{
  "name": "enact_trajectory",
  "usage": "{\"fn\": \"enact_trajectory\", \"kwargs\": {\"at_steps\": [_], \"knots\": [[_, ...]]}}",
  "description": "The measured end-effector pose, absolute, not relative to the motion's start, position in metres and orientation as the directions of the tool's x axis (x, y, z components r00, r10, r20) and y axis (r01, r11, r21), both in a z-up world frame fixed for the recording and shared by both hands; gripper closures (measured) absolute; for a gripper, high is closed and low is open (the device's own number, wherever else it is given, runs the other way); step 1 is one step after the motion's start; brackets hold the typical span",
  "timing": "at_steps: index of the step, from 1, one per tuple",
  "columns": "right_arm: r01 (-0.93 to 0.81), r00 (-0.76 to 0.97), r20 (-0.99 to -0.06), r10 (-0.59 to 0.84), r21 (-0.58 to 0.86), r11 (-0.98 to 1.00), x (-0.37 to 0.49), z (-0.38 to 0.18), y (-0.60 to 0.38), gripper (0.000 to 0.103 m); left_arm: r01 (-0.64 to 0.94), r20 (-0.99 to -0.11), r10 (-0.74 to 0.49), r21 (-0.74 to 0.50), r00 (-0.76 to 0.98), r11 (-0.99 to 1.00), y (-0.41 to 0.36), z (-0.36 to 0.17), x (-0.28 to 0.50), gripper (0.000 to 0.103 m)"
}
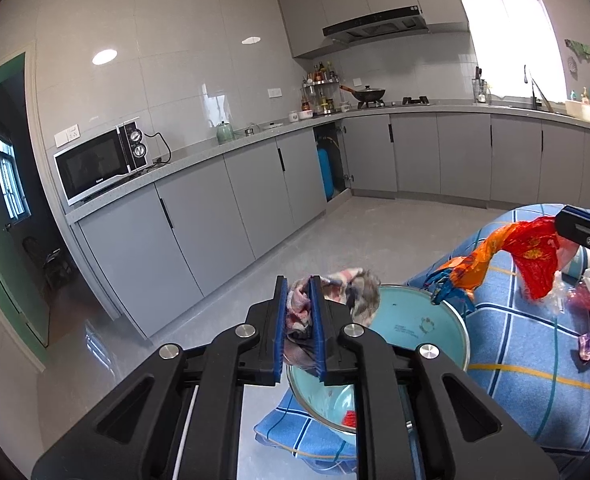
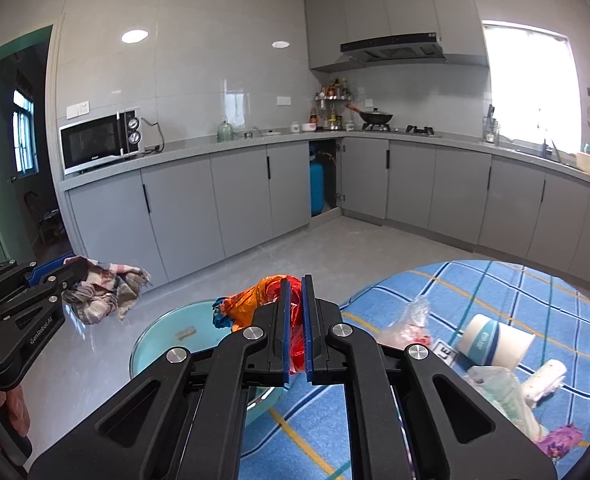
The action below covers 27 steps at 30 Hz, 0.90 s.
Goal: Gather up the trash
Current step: 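Open both tools to drop the cloth and bag into the bucket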
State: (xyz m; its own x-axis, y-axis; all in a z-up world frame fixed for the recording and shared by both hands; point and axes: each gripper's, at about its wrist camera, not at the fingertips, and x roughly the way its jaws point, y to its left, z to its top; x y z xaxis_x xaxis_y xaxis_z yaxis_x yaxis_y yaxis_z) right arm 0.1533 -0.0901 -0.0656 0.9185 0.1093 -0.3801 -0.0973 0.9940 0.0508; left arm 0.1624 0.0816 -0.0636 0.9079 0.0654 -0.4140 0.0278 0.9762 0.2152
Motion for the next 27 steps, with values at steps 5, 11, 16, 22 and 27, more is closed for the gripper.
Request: {"fn": "enact_trajectory", "kwargs": {"at_steps": [5, 11, 16, 22, 27], "knots": [[-0.12, 0.905, -0.404, 0.136, 0.064, 0.991, 0.166, -0.08, -0.084, 0.069, 0.011, -0.41, 0.081, 0.218, 0.908, 0.976, 0.084, -0.068, 0.165, 0.047], [-0.102, 0.897, -0.425, 0.122, 0.069, 0.992, 0.165, -0.087, -0.088, 0.064, 0.015, -0.418, 0.084, 0.228, 0.904, 0.974, 0.084, -0.071, 0.166, 0.048], [-0.068, 0.9, -0.427, 0.089, 0.066, 0.996, 0.156, -0.083, -0.098, 0.061, 0.019, -0.412, 0.079, 0.228, 0.908, 0.973, 0.081, -0.07, 0.161, 0.037], [-0.029, 0.904, -0.424, 0.051, 0.058, 0.998, 0.134, -0.079, -0.114, 0.057, 0.045, -0.411, 0.057, 0.236, 0.91, 0.971, 0.069, -0.07, 0.152, 0.031], [0.017, 0.913, -0.408, 0.011, 0.064, 0.998, 0.107, -0.072, -0.137, 0.055, 0.091, -0.415, 0.019, 0.245, 0.91, 0.965, 0.052, -0.07, 0.14, 0.03]]}}
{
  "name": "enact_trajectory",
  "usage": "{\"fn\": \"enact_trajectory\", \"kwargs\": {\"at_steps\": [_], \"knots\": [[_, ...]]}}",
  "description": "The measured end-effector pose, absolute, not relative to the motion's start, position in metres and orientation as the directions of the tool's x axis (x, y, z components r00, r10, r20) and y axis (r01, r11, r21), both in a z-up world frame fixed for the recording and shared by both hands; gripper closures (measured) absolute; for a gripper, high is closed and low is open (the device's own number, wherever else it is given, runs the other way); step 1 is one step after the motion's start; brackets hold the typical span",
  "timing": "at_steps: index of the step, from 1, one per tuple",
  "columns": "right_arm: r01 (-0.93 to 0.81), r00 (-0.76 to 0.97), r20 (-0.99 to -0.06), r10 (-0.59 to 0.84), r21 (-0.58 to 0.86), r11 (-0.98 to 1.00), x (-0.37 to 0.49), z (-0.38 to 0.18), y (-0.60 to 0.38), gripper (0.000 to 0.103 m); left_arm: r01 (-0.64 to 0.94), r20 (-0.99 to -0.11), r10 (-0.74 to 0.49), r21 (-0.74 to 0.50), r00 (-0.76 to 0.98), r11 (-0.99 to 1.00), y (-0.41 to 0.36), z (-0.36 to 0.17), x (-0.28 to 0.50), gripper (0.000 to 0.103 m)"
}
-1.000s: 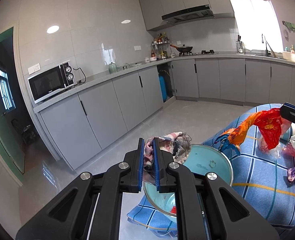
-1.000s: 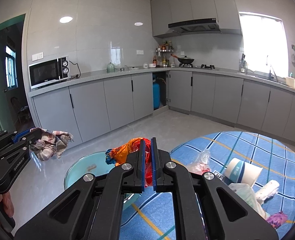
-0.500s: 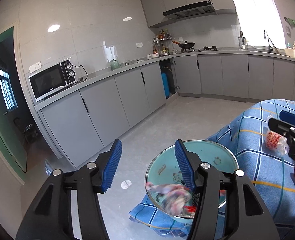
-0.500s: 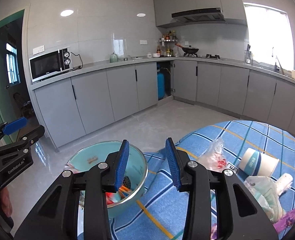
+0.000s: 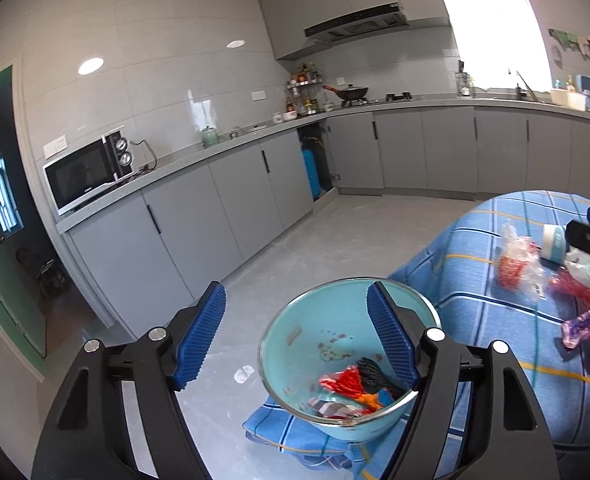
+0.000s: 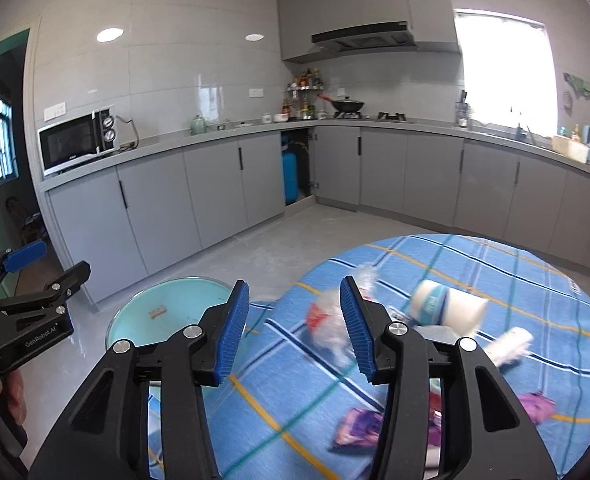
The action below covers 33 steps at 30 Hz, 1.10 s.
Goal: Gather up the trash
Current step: 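Open both tools to drop the cloth and bag into the bucket, then move both open tools back over the trash on the table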
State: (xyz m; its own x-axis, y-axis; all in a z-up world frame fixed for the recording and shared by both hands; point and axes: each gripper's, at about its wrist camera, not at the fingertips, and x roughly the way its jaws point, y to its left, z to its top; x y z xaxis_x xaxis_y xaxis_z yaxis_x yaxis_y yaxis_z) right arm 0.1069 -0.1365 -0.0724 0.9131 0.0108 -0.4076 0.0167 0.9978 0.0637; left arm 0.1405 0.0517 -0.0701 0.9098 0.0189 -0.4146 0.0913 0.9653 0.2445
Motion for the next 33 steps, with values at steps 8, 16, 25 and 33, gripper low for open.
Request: {"fn": "enact_trajectory", "kwargs": {"at_steps": [8, 16, 25, 33], "knots": [[0.08, 0.921, -0.386, -0.048, 0.068, 0.994, 0.068, -0.069, -0.165, 0.053, 0.169, -0.414, -0.048, 0.26, 0.909, 0.951, 0.018, -0.07, 0.121, 0.026], [0.188, 0.911, -0.384, -0.15, 0.063, 0.98, 0.025, -0.071, -0.205, 0.051, 0.254, -0.434, -0.119, 0.269, 0.893, 0.929, -0.018, -0.078, 0.107, 0.025], [0.31, 0.866, -0.425, -0.263, 0.044, 0.95, -0.008, -0.091, -0.245, 0.049, 0.36, -0.467, -0.203, 0.275, 0.86, 0.892, -0.063, -0.098, 0.088, 0.025], [0.388, 0.811, -0.478, -0.338, 0.006, 0.922, -0.034, -0.125, -0.268, 0.045, 0.438, -0.476, -0.267, 0.294, 0.838, 0.85, -0.099, -0.109, 0.078, 0.025]]}}
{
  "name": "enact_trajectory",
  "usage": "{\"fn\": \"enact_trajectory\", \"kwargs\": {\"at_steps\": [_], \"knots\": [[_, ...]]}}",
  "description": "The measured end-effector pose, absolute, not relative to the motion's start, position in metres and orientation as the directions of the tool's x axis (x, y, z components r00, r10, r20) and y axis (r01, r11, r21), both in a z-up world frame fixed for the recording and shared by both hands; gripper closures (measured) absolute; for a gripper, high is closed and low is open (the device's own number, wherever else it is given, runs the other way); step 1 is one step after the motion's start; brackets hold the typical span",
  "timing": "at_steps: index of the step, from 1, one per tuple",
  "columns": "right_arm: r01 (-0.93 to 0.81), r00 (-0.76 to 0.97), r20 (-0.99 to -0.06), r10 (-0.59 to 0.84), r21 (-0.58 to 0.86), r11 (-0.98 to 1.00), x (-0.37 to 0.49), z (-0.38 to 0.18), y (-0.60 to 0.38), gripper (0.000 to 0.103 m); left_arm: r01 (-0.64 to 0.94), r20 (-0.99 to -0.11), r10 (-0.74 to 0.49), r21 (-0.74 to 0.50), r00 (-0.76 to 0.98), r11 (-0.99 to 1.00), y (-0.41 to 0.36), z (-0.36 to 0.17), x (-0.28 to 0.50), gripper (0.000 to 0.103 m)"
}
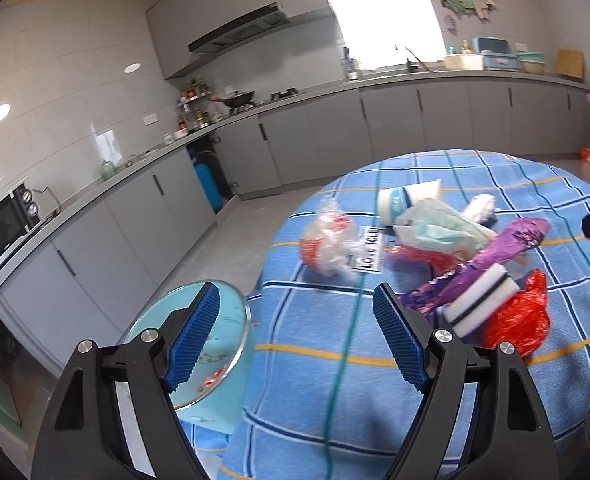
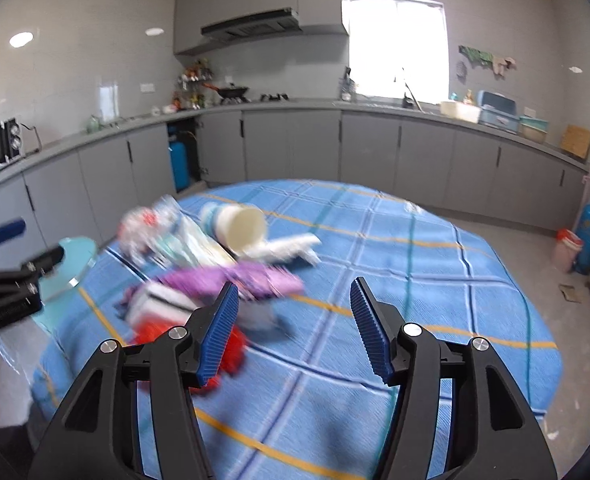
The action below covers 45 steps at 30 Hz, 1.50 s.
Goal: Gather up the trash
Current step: 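Move both open tools back over the trash on the table, then grasp the red plastic bag with the right tool while the left tool grasps the purple wrapper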
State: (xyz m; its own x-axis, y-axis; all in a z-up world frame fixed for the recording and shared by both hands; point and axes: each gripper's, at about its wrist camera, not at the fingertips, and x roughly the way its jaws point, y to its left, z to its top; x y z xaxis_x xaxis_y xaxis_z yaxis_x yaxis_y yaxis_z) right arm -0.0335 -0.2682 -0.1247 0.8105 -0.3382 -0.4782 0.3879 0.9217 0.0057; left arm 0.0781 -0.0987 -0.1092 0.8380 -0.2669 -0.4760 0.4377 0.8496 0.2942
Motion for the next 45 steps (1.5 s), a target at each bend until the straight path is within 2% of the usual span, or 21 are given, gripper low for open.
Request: {"fn": "enact_trajectory", "kwargs": {"at_steps": [5, 7, 13, 19, 21, 23, 24, 26, 29, 37, 45], "knots": [[0.398, 0.8, -0.511, -0.314, 0.062, 0.915, -0.034, -0.138, -0.277, 0.043, 0.445, -0.505, -0.25, 0.313, 0.826, 0.839, -0.116, -0.129, 0.086, 0.025], [0.357, 0.817, -0.504, -0.279, 0.064, 0.932, -0.03, -0.138, -0.263, 0.04, 0.437, -0.511, -0.242, 0.305, 0.825, 0.846, -0.114, -0.132, 0.088, 0.025], [0.251, 0.834, -0.52, -0.183, 0.063, 0.966, -0.012, -0.145, -0.231, 0.04, 0.414, -0.514, -0.218, 0.305, 0.83, 0.858, -0.098, -0.139, 0.087, 0.025], [0.195, 0.805, -0.577, -0.135, 0.044, 0.98, 0.002, -0.16, -0.214, 0.041, 0.411, -0.529, -0.214, 0.288, 0.821, 0.865, -0.09, -0.145, 0.092, 0.025], [0.179, 0.797, -0.592, -0.118, 0.045, 0.983, 0.005, -0.162, -0.211, 0.046, 0.408, -0.529, -0.215, 0.281, 0.821, 0.868, -0.088, -0.145, 0.093, 0.025], [0.167, 0.789, -0.604, -0.109, 0.041, 0.985, 0.006, -0.165, -0.208, 0.062, 0.409, -0.53, -0.217, 0.276, 0.82, 0.87, -0.088, -0.145, 0.093, 0.025], [0.161, 0.784, -0.612, -0.103, 0.04, 0.986, 0.008, -0.167, -0.208, 0.066, 0.41, -0.53, -0.218, 0.275, 0.819, 0.869, -0.088, -0.145, 0.093, 0.025], [0.149, 0.778, -0.622, -0.089, 0.046, 0.988, 0.009, -0.17, -0.207, 0.083, 0.414, -0.532, -0.222, 0.274, 0.817, 0.868, -0.088, -0.145, 0.093, 0.025], [0.14, 0.781, -0.62, -0.079, 0.05, 0.989, 0.006, -0.169, -0.207, 0.095, 0.421, -0.529, -0.231, 0.271, 0.817, 0.866, -0.088, -0.143, 0.092, 0.025], [0.224, 0.804, -0.568, -0.172, 0.021, 0.974, -0.017, -0.145, -0.228, 0.096, 0.456, -0.52, -0.274, 0.261, 0.809, 0.851, -0.097, -0.138, 0.087, 0.025], [0.346, 0.772, -0.572, -0.278, 0.012, 0.938, -0.026, -0.148, -0.27, 0.096, 0.514, -0.515, -0.332, 0.262, 0.79, 0.817, -0.121, -0.139, 0.081, 0.025]]}}
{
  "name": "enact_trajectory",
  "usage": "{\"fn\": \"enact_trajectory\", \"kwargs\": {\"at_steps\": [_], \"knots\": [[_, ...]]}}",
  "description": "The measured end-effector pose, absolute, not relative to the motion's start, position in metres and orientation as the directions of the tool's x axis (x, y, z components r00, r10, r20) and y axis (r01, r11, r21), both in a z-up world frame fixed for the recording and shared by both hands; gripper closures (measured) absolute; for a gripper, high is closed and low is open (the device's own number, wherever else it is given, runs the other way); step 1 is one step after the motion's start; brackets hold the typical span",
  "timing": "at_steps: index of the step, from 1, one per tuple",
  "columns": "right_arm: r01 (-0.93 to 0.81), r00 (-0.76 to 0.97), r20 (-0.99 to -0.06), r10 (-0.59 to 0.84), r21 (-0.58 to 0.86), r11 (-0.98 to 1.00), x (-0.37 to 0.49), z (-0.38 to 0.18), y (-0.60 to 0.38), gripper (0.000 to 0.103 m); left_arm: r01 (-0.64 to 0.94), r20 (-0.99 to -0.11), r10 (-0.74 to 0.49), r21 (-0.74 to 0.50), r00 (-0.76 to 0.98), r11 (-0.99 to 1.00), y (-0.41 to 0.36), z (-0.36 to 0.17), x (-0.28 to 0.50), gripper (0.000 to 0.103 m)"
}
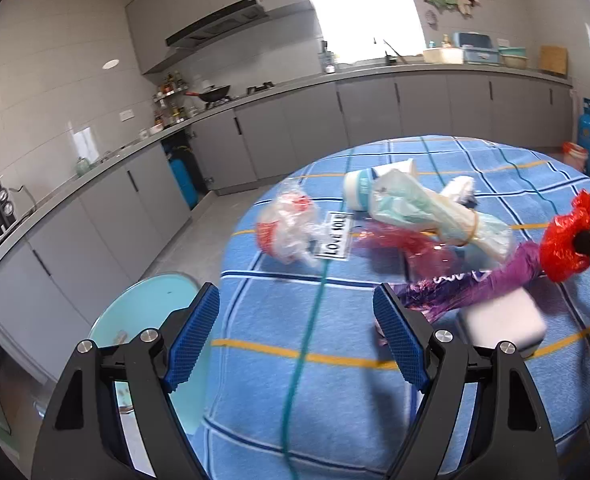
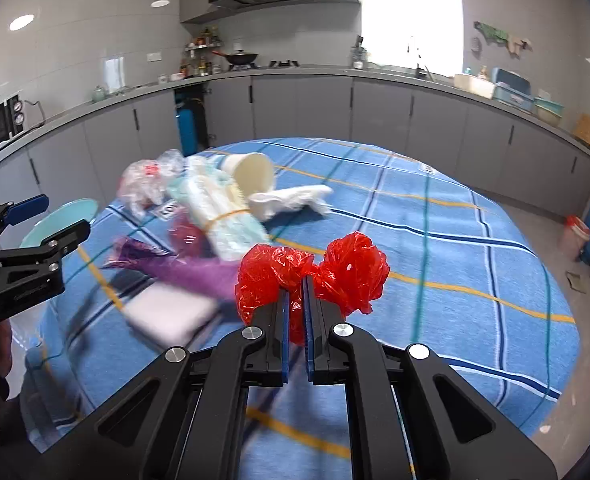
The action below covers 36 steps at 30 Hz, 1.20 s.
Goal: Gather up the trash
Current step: 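Grasp the red plastic bag with the right tool while the left tool grasps the purple wrapper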
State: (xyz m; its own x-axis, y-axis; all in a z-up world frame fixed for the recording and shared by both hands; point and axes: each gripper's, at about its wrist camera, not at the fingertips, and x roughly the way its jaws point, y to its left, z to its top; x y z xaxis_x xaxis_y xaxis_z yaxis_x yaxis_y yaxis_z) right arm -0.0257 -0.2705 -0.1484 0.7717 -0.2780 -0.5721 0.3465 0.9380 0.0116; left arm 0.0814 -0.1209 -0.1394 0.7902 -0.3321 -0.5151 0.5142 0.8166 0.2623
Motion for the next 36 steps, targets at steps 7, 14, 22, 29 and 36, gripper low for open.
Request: {"fn": "enact_trajectory", "kwargs": {"at_steps": [7, 14, 22, 29, 36], "knots": [[0.402, 0.755, -0.564, -0.333, -0.004, 0.916, -0.034, -0.15, -0.289, 0.096, 0.588, -0.536, -0.399, 0.242, 0.744, 0.772, -0.145, -0.143, 0.078, 0.025], [0.399, 0.751, -0.573, -0.328, -0.002, 0.917, -0.034, -0.159, -0.289, 0.096, 0.648, -0.571, -0.437, 0.233, 0.695, 0.725, -0.161, -0.154, 0.076, 0.025], [0.444, 0.741, -0.558, -0.374, -0.01, 0.896, -0.044, -0.154, -0.3, 0.096, 0.666, -0.558, -0.456, 0.254, 0.693, 0.701, -0.168, -0.149, 0.072, 0.025], [0.445, 0.727, -0.58, -0.367, -0.009, 0.896, -0.052, -0.159, -0.302, 0.096, 0.729, -0.562, -0.508, 0.28, 0.652, 0.625, -0.191, -0.15, 0.06, 0.025], [0.434, 0.721, -0.597, -0.353, -0.009, 0.901, -0.052, -0.169, -0.297, 0.096, 0.783, -0.637, -0.522, 0.218, 0.567, 0.583, -0.206, -0.17, 0.066, 0.039]]}}
